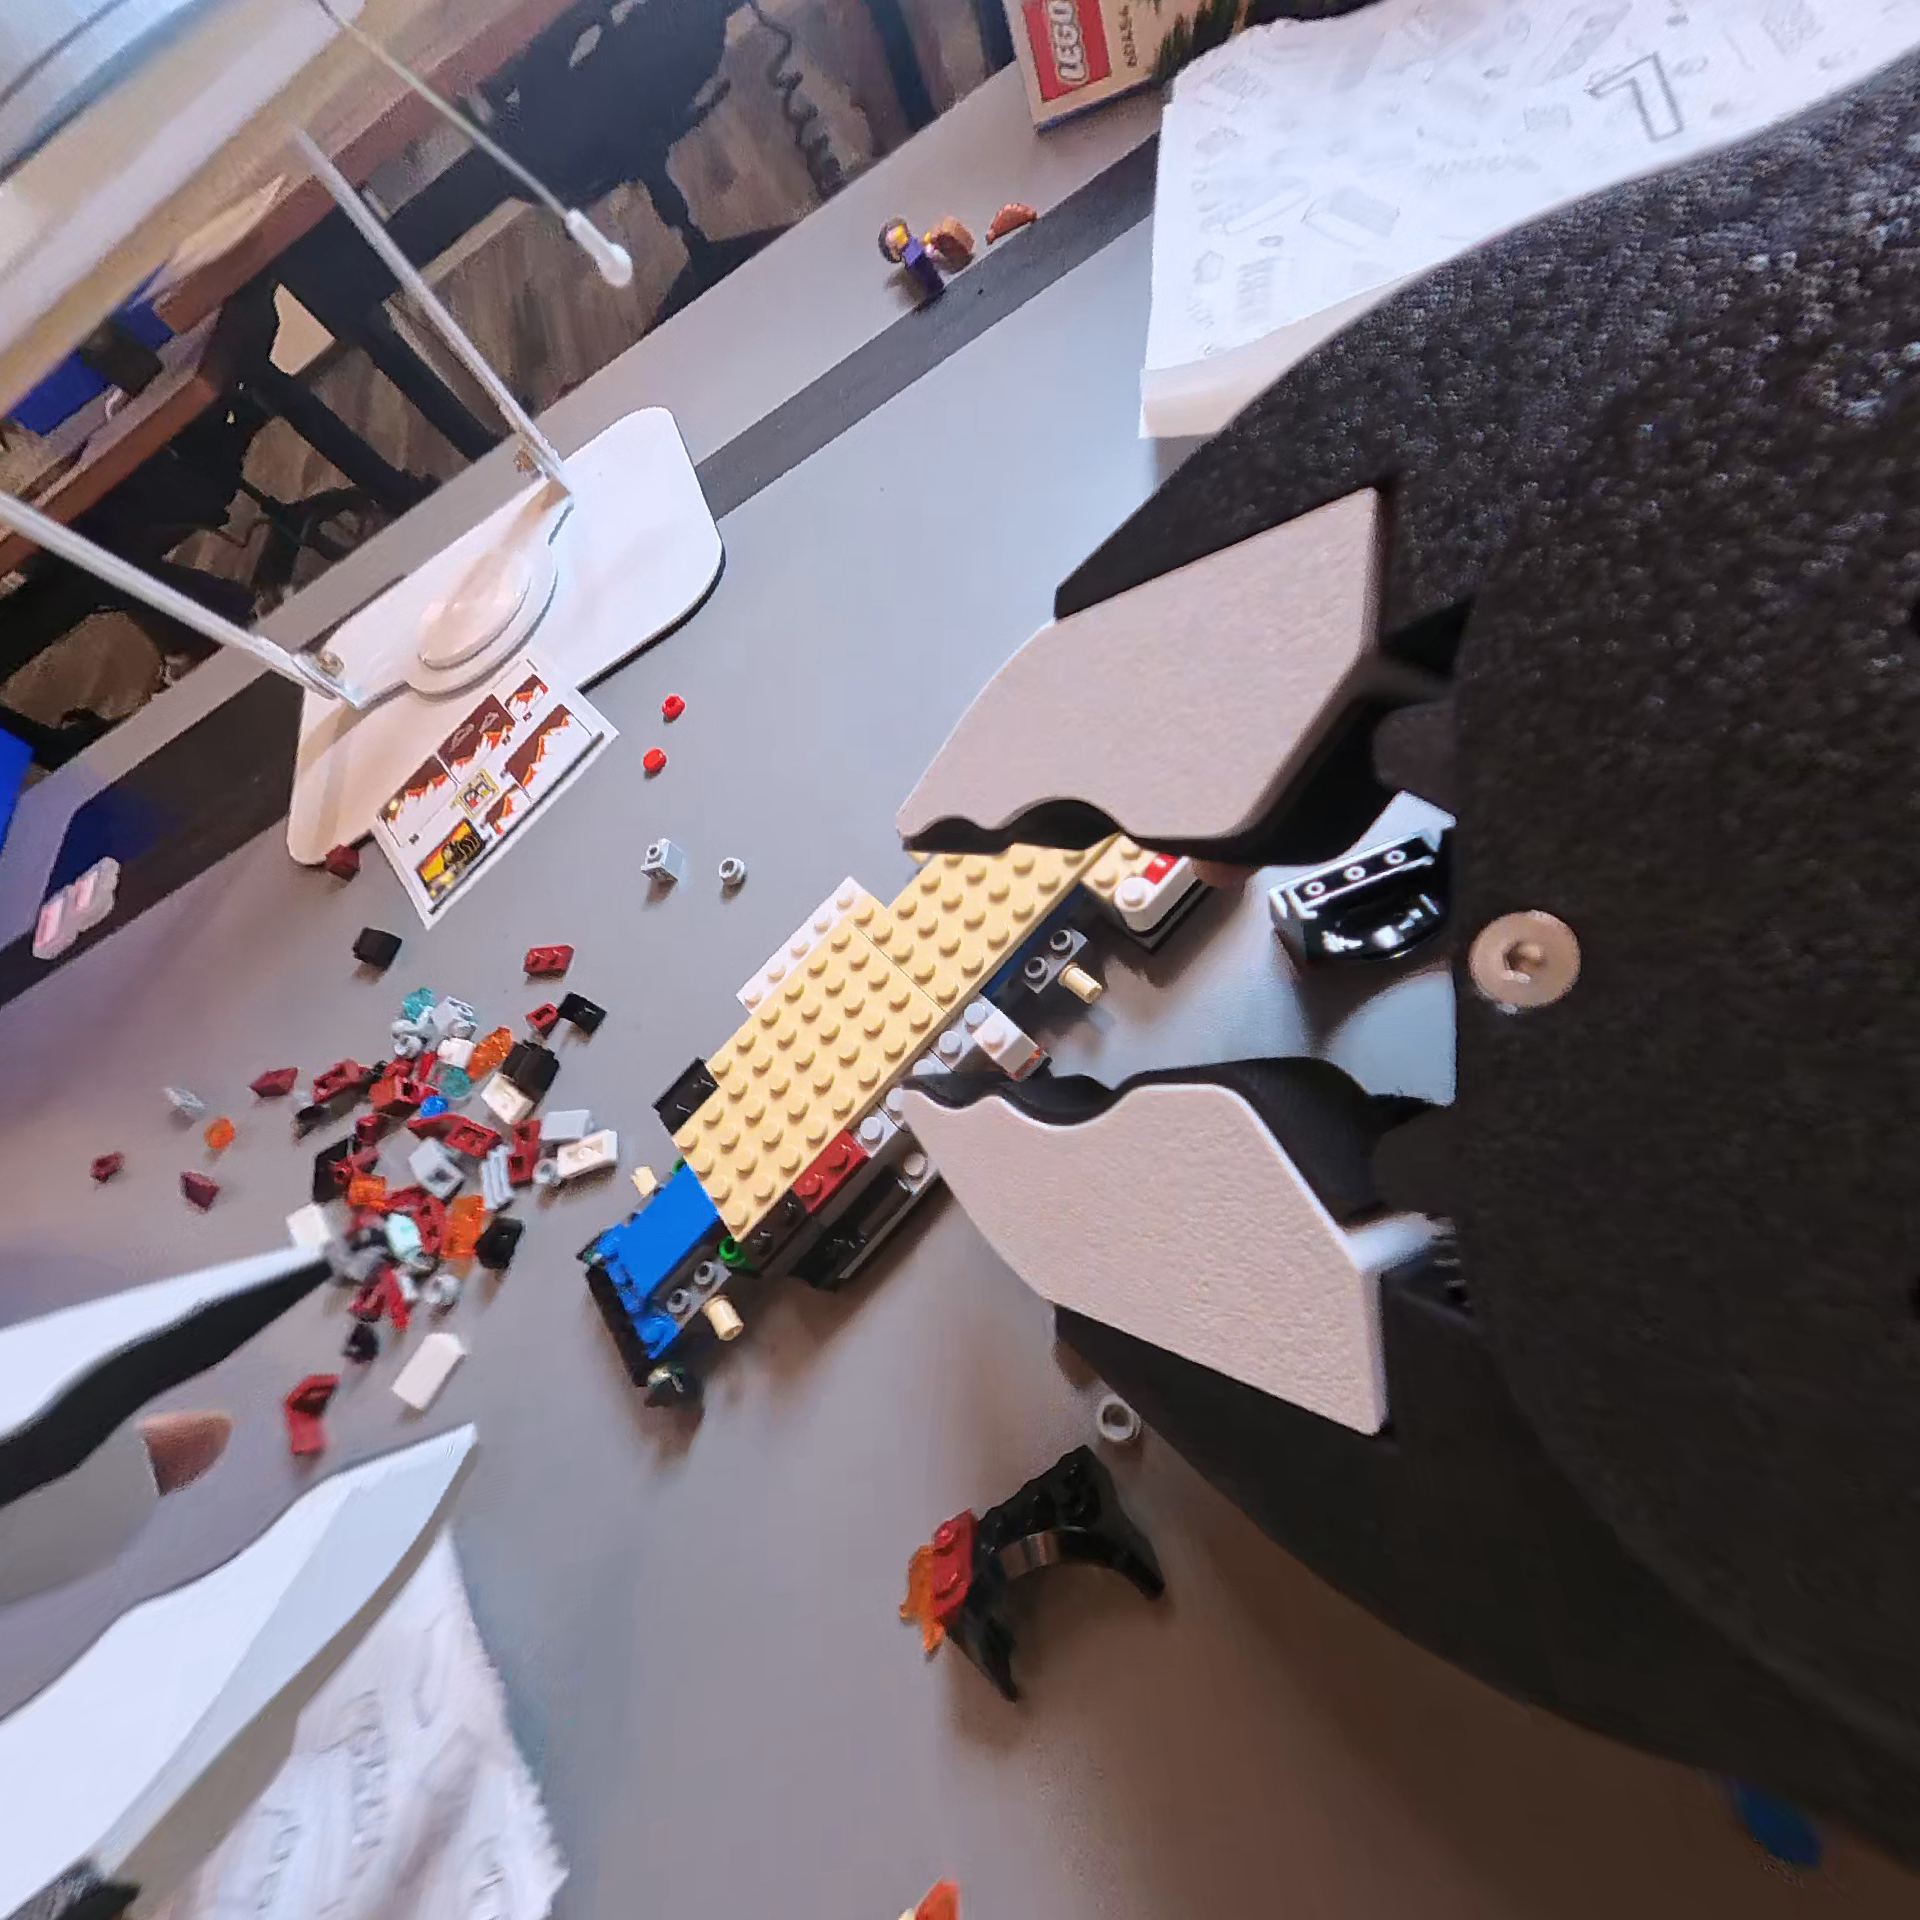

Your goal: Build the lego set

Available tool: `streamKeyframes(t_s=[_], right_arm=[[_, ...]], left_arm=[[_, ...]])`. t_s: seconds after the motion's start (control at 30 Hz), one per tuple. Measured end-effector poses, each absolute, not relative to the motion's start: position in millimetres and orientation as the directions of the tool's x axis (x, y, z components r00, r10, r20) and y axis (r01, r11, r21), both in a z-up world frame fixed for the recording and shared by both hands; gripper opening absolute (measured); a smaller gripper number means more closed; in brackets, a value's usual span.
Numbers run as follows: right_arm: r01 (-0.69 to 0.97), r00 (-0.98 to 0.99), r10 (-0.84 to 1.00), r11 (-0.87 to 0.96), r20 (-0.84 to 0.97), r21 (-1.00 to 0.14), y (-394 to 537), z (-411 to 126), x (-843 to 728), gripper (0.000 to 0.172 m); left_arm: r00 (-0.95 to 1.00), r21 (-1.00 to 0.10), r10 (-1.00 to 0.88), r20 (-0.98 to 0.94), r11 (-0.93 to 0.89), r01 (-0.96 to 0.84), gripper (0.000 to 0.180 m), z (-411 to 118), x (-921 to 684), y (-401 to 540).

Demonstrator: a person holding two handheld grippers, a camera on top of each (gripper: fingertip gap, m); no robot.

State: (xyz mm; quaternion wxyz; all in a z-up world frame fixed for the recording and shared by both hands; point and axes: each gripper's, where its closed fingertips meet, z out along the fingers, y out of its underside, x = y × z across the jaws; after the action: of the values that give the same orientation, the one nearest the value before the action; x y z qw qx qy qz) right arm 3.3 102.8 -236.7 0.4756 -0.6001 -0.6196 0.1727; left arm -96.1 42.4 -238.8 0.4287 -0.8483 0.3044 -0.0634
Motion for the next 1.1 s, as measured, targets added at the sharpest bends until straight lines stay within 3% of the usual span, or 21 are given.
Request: streamKeyframes(t_s=[0.27, 0.4, 0.6, 0.77, 0.9, 1.1], right_arm=[[0.401, 0.405, 0.9, -0.017, 0.161, -0.916, 89, -181, 34, 0.038], [0.464, 0.31, 0.947, -0.07, 0.087, -0.883, 62, -208, 34, 0.042], [0.671, -0.079, 0.988, 0.15, 0.131, -0.726, 8, -260, 29, 0.038], [0.706, -0.17, 0.966, 0.256, 0.193, -0.66, 8, -272, 15, 0.026], [0.706, -0.215, 0.949, 0.314, 0.23, -0.635, 15, -273, 8, 0.005], [0.714, -0.179, 0.94, 0.328, 0.291, -0.619, 35, -275, 3, 0.005]], left_arm=[[0.815, -0.854, -0.573, -0.085, -0.38, -0.356, 0.045, -217, -115, 5], [0.8, -0.848, -0.597, -0.067, -0.388, -0.36, 0.047, -228, -112, -14], [0.71, -0.779, -0.704, -0.021, -0.433, -0.453, 0.059, -260, -95, -45], [0.72, -0.705, -0.686, -0.108, -0.458, -0.542, 0.046, -276, -113, -41], [0.787, -0.766, -0.609, -0.094, -0.461, -0.448, 0.045, -262, -131, -29], [0.799, -0.877, -0.601, -0.027, -0.369, -0.308, 0.04, -229, -123, -22]])
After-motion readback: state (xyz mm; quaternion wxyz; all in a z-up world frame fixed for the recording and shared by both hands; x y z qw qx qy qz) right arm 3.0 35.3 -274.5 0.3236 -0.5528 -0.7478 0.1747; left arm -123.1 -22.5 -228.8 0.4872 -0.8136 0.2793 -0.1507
